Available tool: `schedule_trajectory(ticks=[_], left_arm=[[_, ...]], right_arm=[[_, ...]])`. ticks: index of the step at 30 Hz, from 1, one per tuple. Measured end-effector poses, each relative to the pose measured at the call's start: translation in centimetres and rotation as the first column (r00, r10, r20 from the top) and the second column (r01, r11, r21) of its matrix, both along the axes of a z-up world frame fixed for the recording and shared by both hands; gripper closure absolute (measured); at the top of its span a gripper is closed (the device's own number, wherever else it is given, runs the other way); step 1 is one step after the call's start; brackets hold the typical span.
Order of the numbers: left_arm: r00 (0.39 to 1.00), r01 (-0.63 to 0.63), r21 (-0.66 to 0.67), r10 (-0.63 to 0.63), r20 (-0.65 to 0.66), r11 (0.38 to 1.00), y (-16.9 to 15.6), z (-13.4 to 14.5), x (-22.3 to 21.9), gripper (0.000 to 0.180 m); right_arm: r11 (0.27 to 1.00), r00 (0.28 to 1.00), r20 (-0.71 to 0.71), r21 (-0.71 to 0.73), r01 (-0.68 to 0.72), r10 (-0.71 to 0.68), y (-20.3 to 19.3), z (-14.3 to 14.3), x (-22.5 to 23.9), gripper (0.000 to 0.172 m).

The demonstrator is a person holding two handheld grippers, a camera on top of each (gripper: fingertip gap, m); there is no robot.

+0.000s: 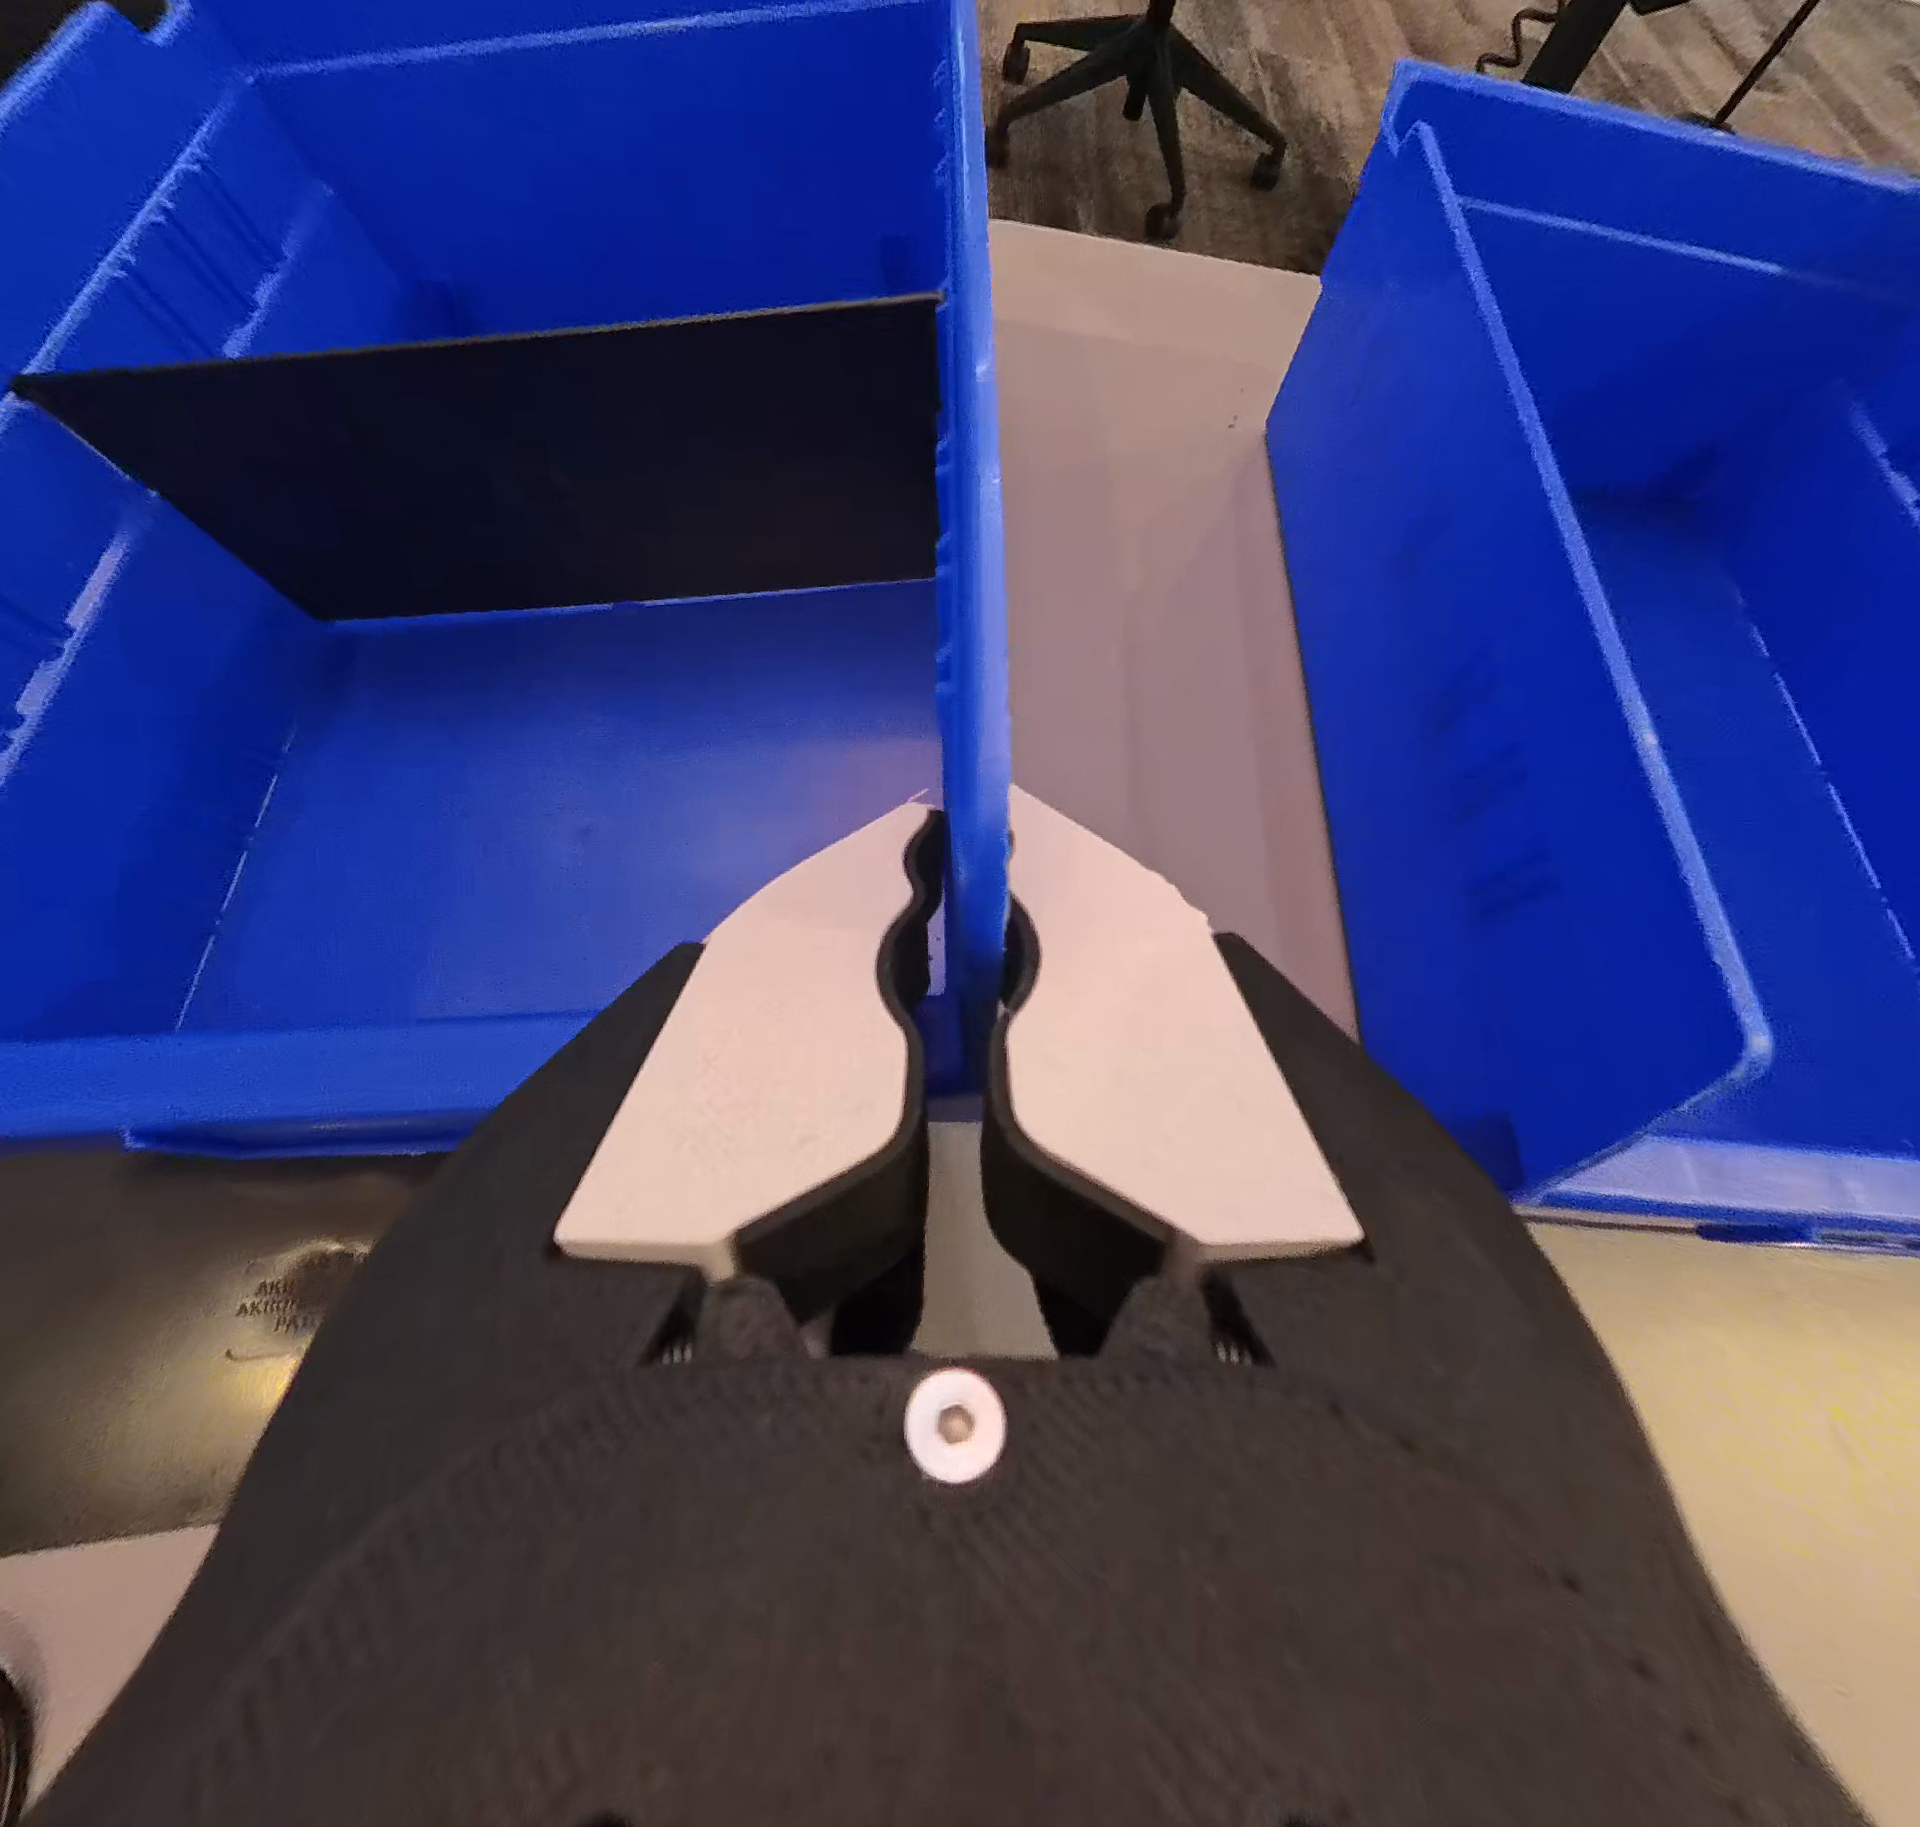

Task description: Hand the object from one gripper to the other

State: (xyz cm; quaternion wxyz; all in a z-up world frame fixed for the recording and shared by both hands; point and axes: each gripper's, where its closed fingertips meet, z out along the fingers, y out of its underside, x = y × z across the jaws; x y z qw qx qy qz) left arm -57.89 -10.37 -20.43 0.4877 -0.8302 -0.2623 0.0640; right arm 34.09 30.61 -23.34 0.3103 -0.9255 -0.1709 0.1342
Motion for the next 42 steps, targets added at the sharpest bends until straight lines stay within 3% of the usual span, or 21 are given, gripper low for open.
schedule_trajectory(ticks=[6, 13, 15, 18, 21, 22, 25, 29, 32, 34, 36, 39, 42], left_arm=[[0.998, -0.054, -0.043, 0.053, -0.028, 0.998, -0.1, -1.3, -0.6, 0.175], [0.999, -0.041, -0.167, 0.037, -0.026, 0.985, 0.2, -4.4, -1.5, 0.173], [0.999, -0.037, -0.152, 0.033, -0.029, 0.988, 0.3, -4.3, -1.5, 0.173], [0.999, -0.041, -0.143, 0.038, -0.02, 0.989, -0.4, -3.4, -1.4, 0.148], [0.989, -0.099, -0.135, 0.083, -0.118, 0.986, -2.2, -0.3, -1.1, 0.129], [0.991, -0.082, -0.106, 0.07, -0.114, 0.991, -2.1, 0.7, -0.4, 0.12], [0.987, 0.068, -0.019, -0.07, -0.142, 0.997, 0.6, 3.9, 3.8, 0.119], [0.961, 0.231, -0.092, -0.242, -0.132, 0.969, 4.9, 2.8, 8.1, 0.109], [0.95, 0.312, -0.085, -0.314, -0.002, 0.946, 6.8, 0.5, 9.6, 0.111], [0.941, 0.337, -0.095, -0.331, 0.075, 0.937, 7.2, -1.2, 10.0, 0.129], [0.937, 0.332, -0.021, -0.327, 0.125, 0.943, 7.6, -1.1, 10.2, 0.146], [0.945, 0.308, -0.039, -0.301, 0.126, 0.951, 7.7, -1.1, 9.7, 0.154], [0.965, 0.257, -0.074, -0.253, 0.064, 0.964, 7.3, -1.1, 8.7, 0.175]], right_arm=[[1.0, 1.0, -0.009, 0.001, -0.009, 0.009, -0.3, 0.0, 0.5, 0.169], [1.0, 1.0, -0.019, 0.002, -0.015, 0.015, 0.0, -0.1, 0.7, 0.169], [1.0, 1.0, -0.02, 0.003, -0.017, 0.017, 0.0, -0.1, 0.7, 0.169], [1.0, 1.0, -0.019, 0.003, -0.024, 0.024, 0.0, -0.1, 0.8, 0.169], [1.0, 1.0, -0.014, -0.004, -0.028, 0.028, 0.0, -0.1, 0.9, 0.169], [1.0, 0.999, -0.012, -0.01, -0.03, 0.03, -0.1, -0.1, 1.0, 0.169], [0.999, 0.999, 0.012, -0.034, -0.03, 0.03, -0.5, 0.1, 1.3, 0.169], [0.998, 0.999, 0.03, -0.057, -0.033, 0.034, -1.6, 0.4, 1.1, 0.168], [0.997, 0.998, 0.047, -0.068, -0.041, 0.044, -2.7, 0.6, 0.9, 0.168], [0.996, 0.997, 0.057, -0.078, -0.05, 0.055, -3.4, 0.7, 0.8, 0.168], [0.995, 0.996, 0.067, -0.087, -0.056, 0.062, -4.0, 0.9, 0.9, 0.168], [0.993, 0.995, 0.067, -0.096, -0.064, 0.07, -5.1, 1.3, 1.3, 0.168], [0.992, 0.995, 0.067, -0.103, -0.071, 0.078, -6.5, 1.3, 1.7, 0.168]])
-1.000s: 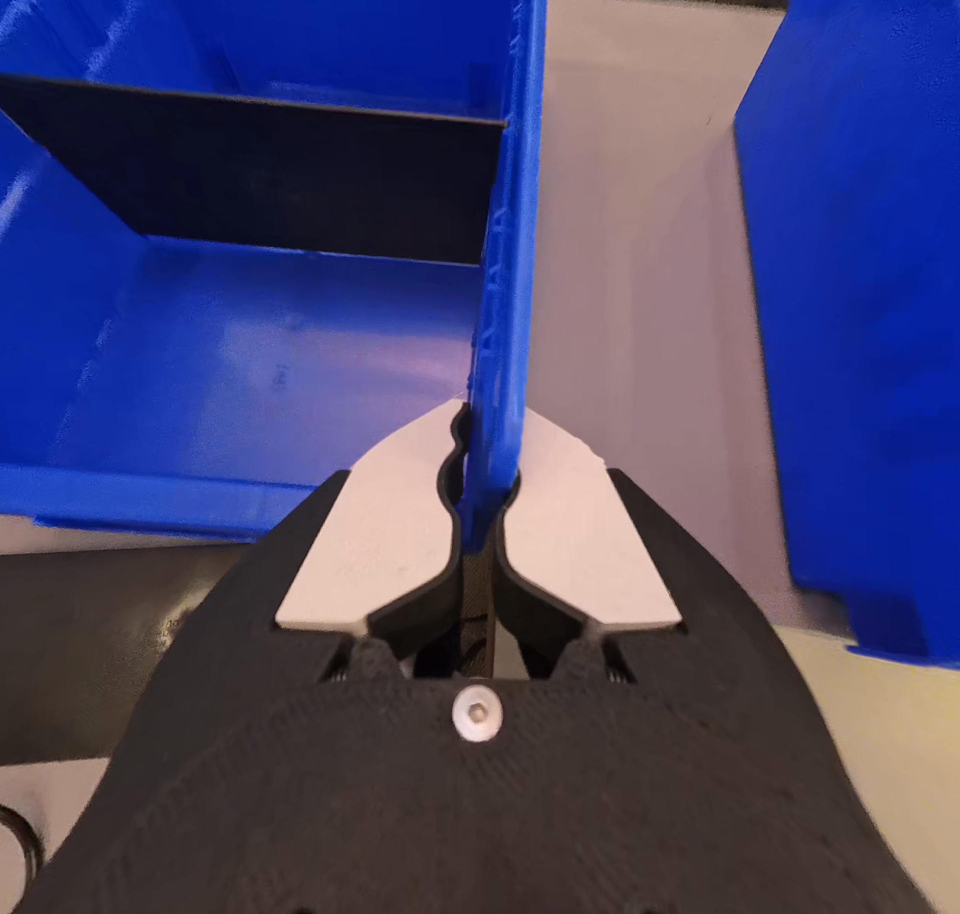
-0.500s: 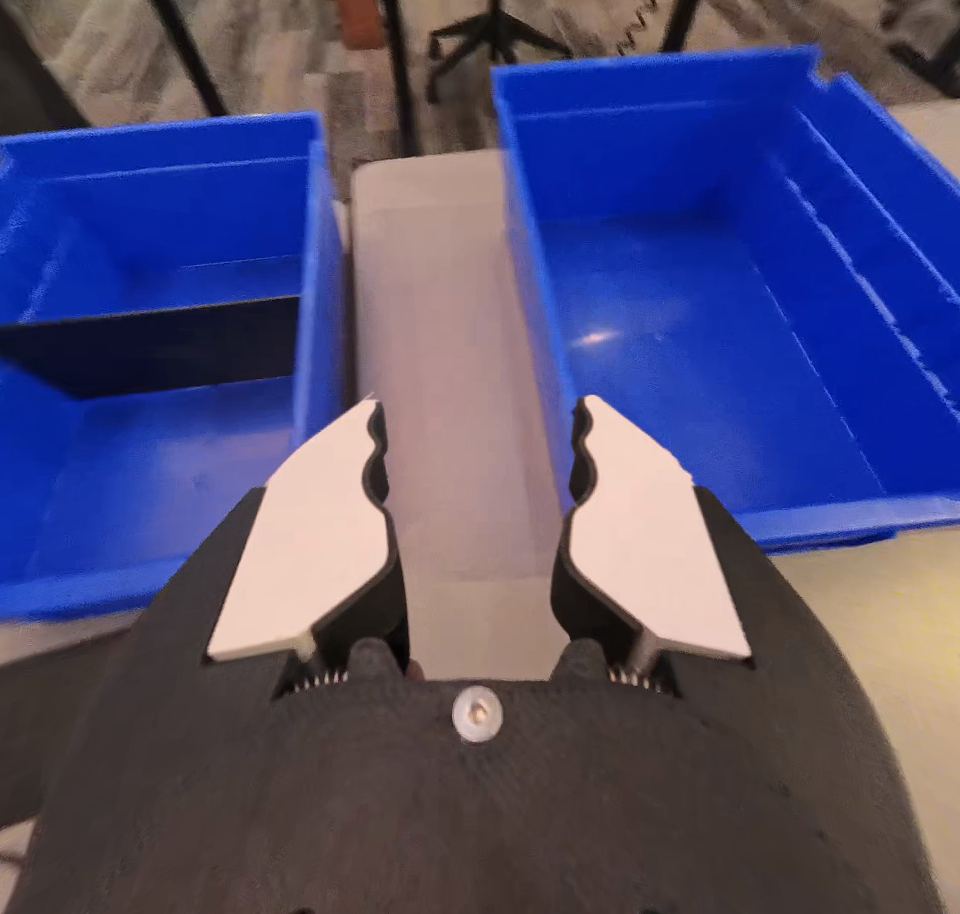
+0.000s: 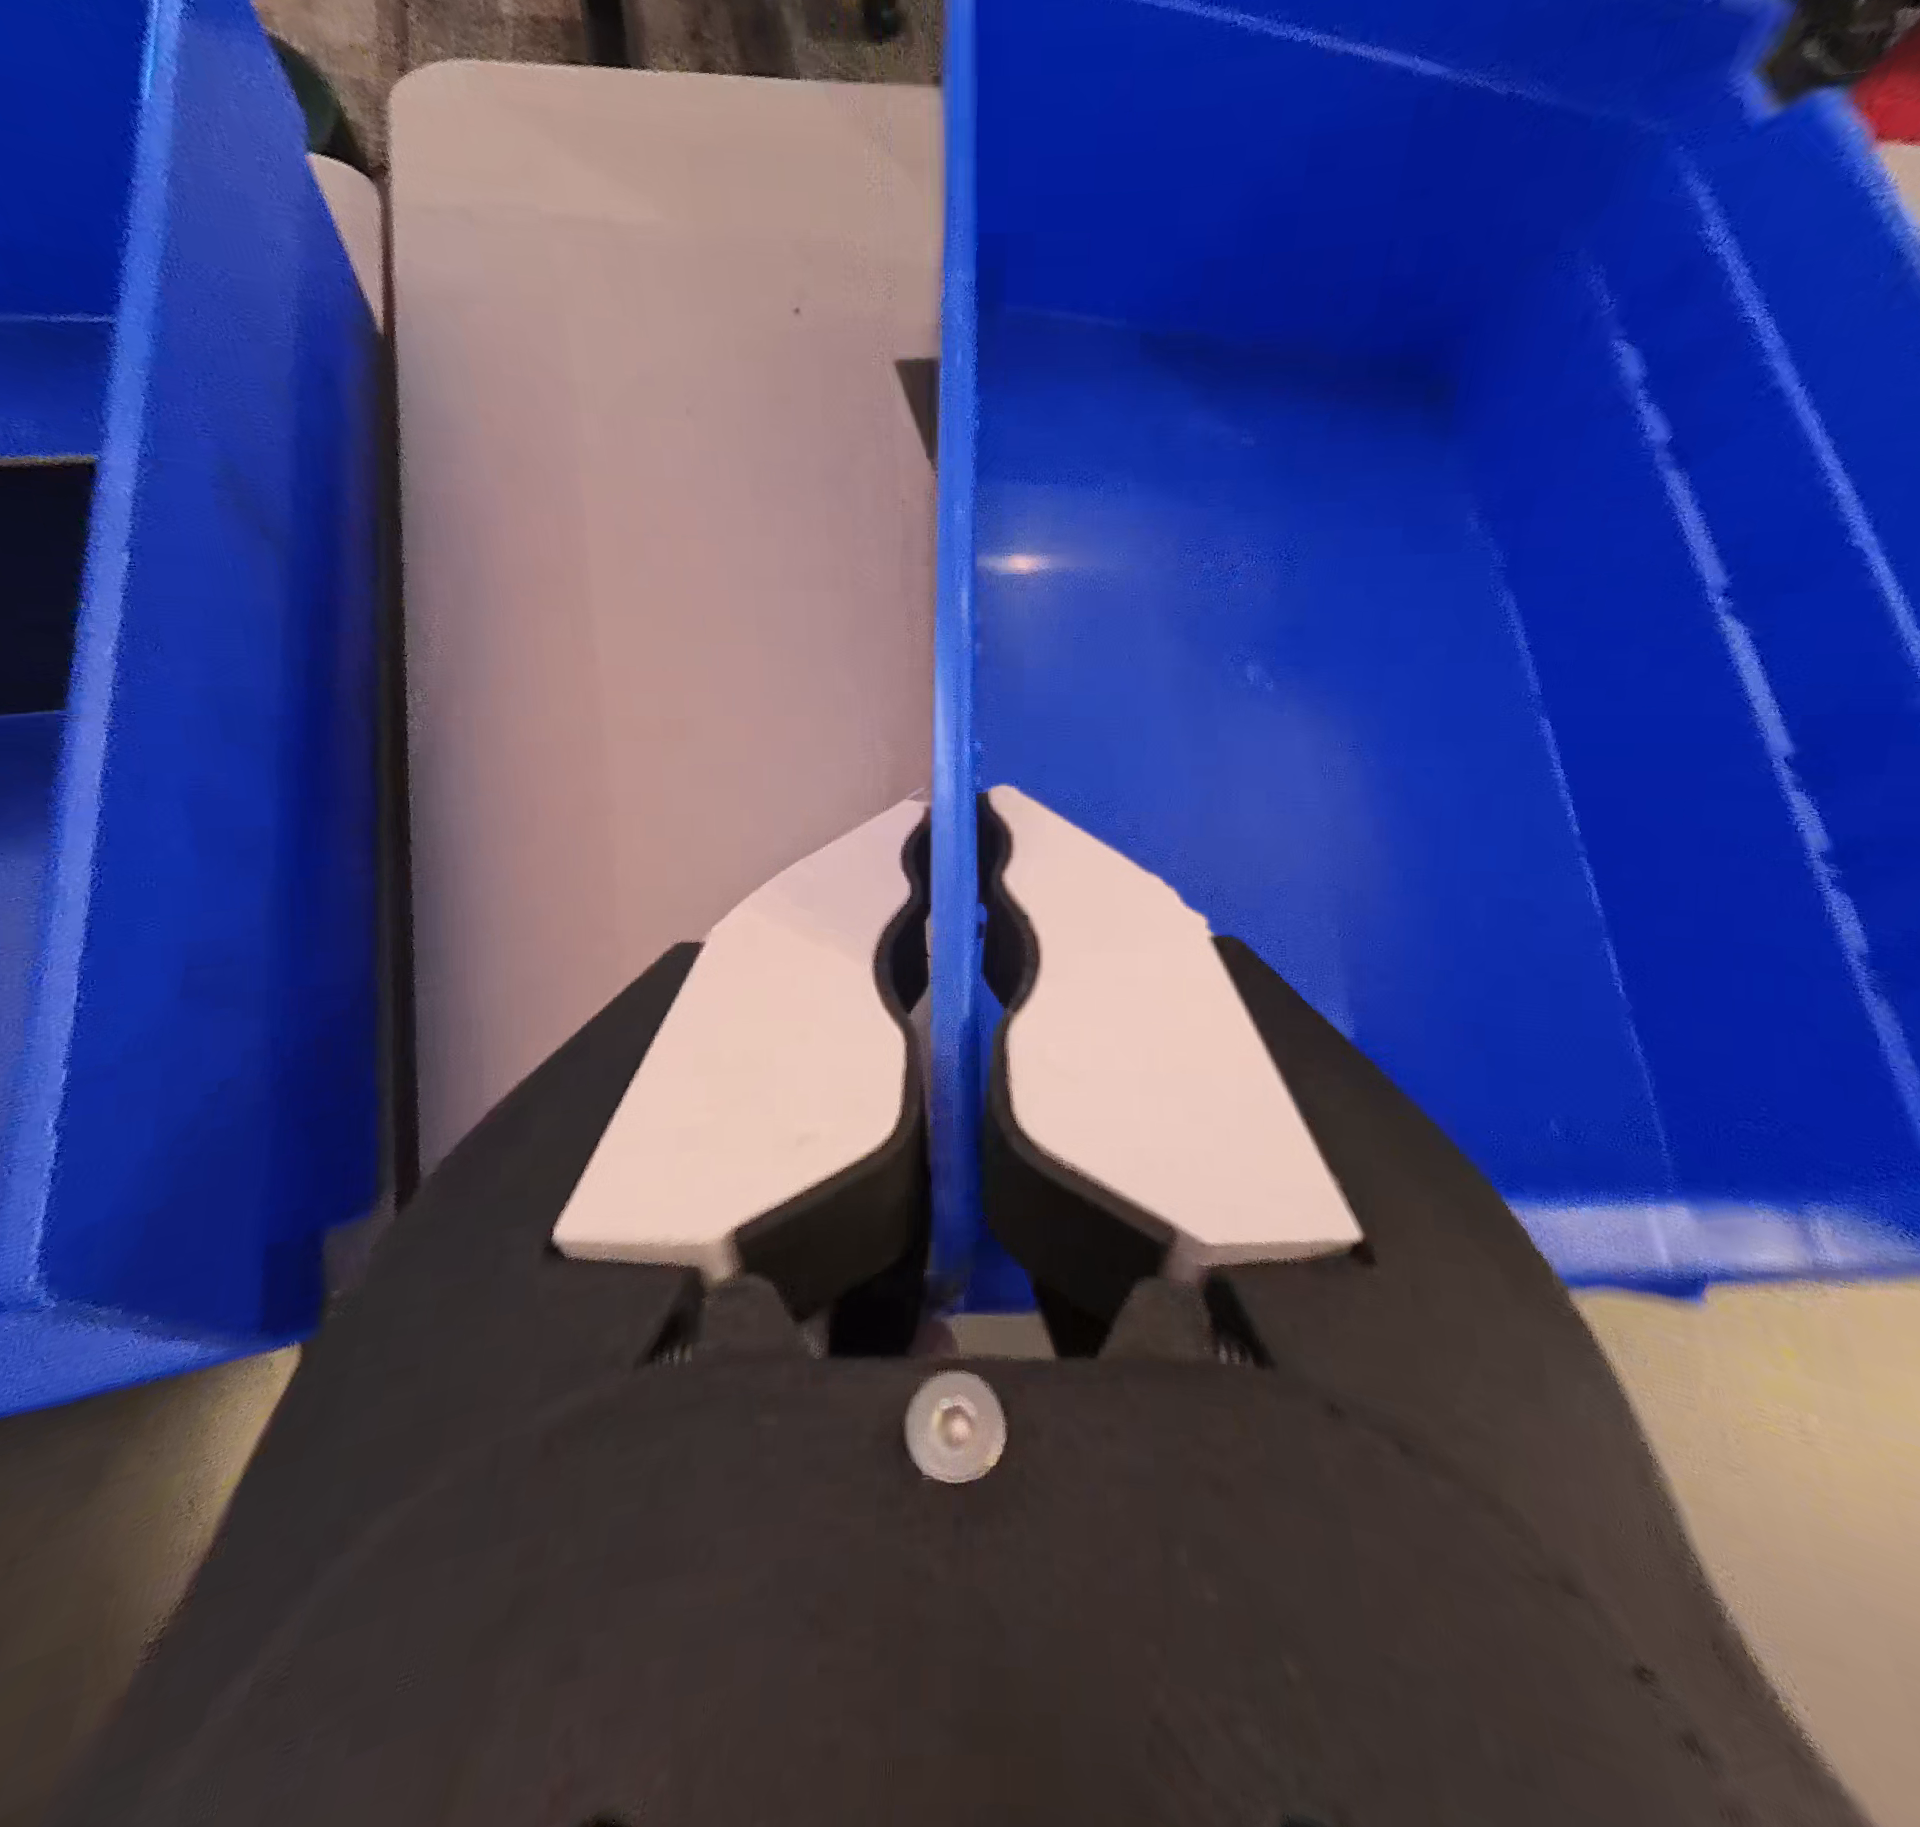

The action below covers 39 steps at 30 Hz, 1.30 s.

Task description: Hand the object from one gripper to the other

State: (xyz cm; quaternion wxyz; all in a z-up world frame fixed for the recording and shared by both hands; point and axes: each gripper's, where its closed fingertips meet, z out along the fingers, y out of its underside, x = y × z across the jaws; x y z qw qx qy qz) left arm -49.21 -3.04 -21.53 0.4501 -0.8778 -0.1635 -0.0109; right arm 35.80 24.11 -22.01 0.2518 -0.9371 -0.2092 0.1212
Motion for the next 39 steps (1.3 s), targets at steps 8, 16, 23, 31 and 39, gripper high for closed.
schedule_trajectory(ticks=[8, 16, 23, 31, 39], left_arm=[[0.996, 0.043, 0.07, -0.048, 0.081, 0.997, -0.3, 0.1, 1.6, 0.173], [0.996, 0.021, 0.133, -0.032, 0.078, 0.991, -2.6, 1.3, 1.5, 0.174], [0.995, 0.007, 0.21, -0.027, 0.092, 0.978, -4.8, 3.5, 1.3, 0.174], [0.996, 0.025, 0.297, -0.049, 0.076, 0.954, -5.7, 5.5, 1.7, 0.173], [0.996, 0.03, 0.349, -0.055, 0.063, 0.937, -6.8, 6.5, 1.1, 0.173]], right_arm=[[0.998, 0.998, 0.006, -0.013, -0.064, 0.064, -4.8, 0.4, 0.1, 0.168], [0.979, 0.979, 0.019, -0.03, -0.204, 0.204, -8.4, 1.0, -3.1, 0.167], [0.935, 0.936, 0.013, -0.049, -0.35, 0.351, -10.5, 1.0, -6.5, 0.168], [0.854, 0.855, -0.016, -0.04, -0.519, 0.519, -13.2, 0.3, -12.4, 0.168], [0.763, 0.763, -0.049, -0.028, -0.646, 0.645, -14.4, -0.5, -19.7, 0.168]])
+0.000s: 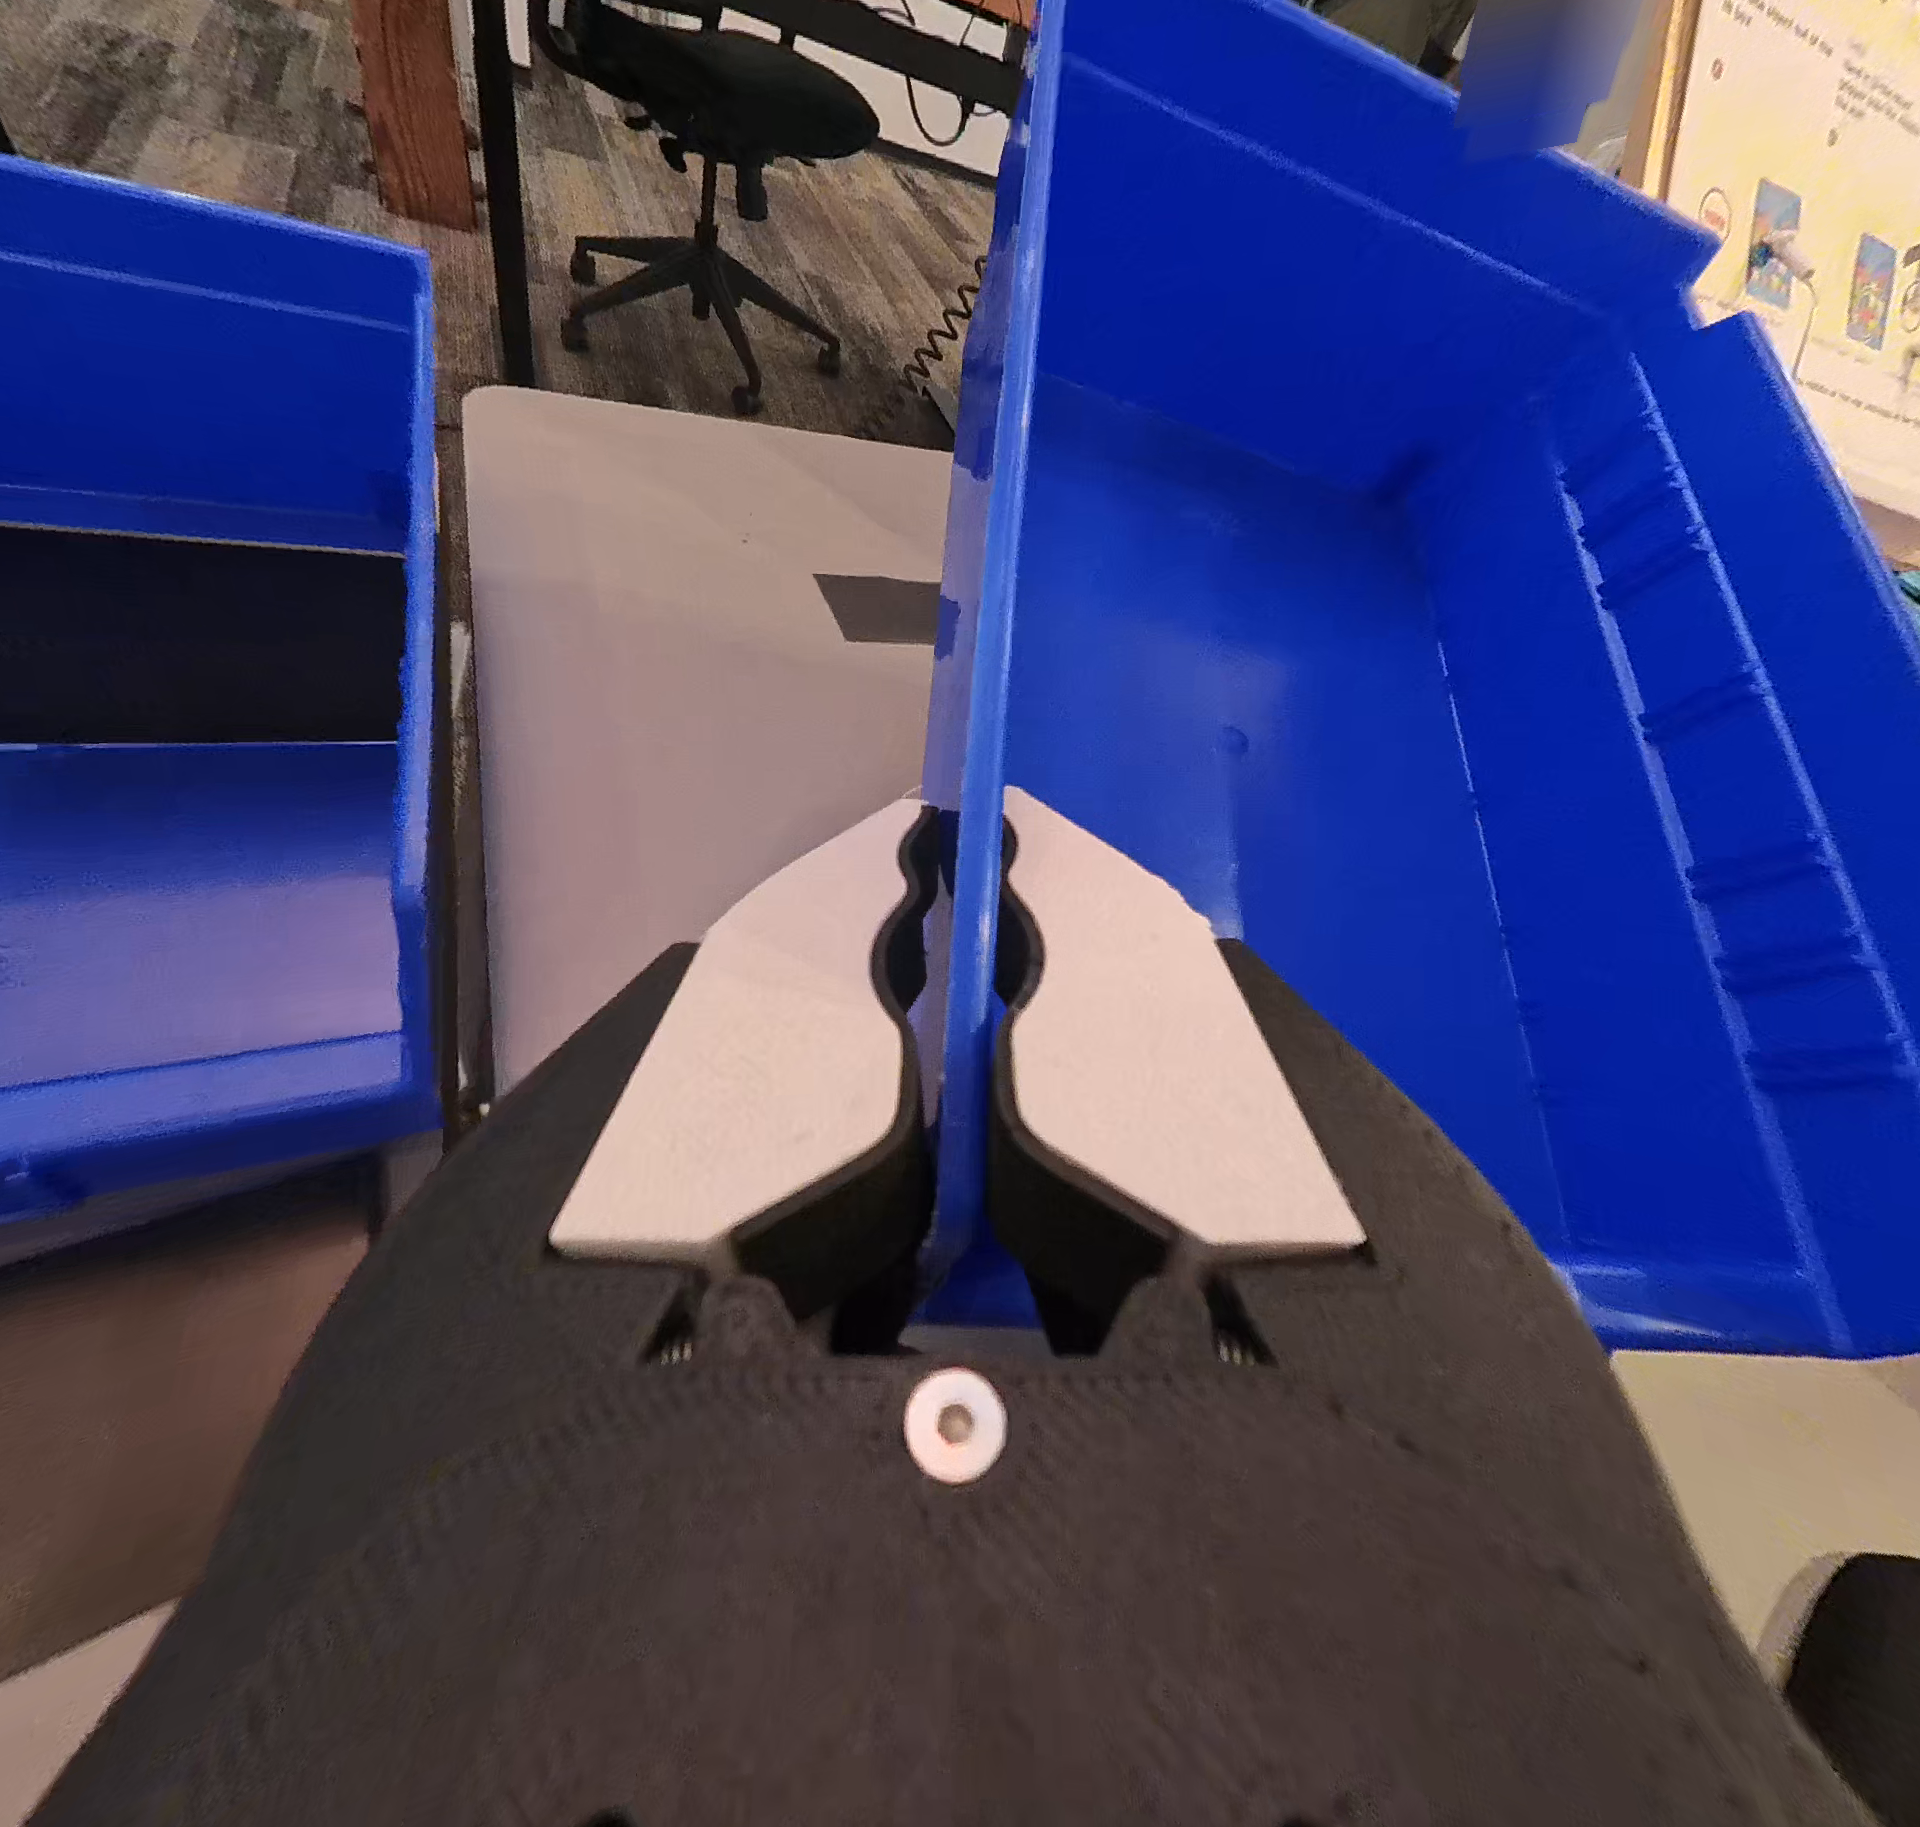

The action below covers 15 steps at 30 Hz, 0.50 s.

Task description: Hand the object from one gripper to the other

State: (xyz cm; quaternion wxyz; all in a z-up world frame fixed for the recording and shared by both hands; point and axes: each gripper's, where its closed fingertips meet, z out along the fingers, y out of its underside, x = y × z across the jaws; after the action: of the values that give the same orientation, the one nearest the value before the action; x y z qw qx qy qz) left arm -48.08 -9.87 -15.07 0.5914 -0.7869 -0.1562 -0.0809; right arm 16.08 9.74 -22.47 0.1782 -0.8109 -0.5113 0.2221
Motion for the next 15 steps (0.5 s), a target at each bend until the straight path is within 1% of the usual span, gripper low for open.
schedule_trajectory(ticks=[5, 12, 15], left_arm=[[1.0, 0.003, 0.033, -0.003, -0.014, 0.999, -0.6, 0.8, -0.3, 0.173], [1.0, -0.03, 0.054, 0.03, -0.006, 0.998, -1.9, 2.0, -1.4, 0.173], [0.998, -0.057, 0.062, 0.058, -0.017, 0.996, -2.5, 3.2, -2.0, 0.173]], right_arm=[[0.997, 0.997, -0.025, 0.0, -0.071, 0.071, 0.3, -0.6, -5.3, 0.17], [0.995, 0.995, -0.049, -0.033, -0.093, 0.091, 0.0, -1.0, -13.0, 0.169], [0.995, 0.994, -0.06, -0.04, -0.095, 0.092, -0.3, -1.1, -16.2, 0.169]])
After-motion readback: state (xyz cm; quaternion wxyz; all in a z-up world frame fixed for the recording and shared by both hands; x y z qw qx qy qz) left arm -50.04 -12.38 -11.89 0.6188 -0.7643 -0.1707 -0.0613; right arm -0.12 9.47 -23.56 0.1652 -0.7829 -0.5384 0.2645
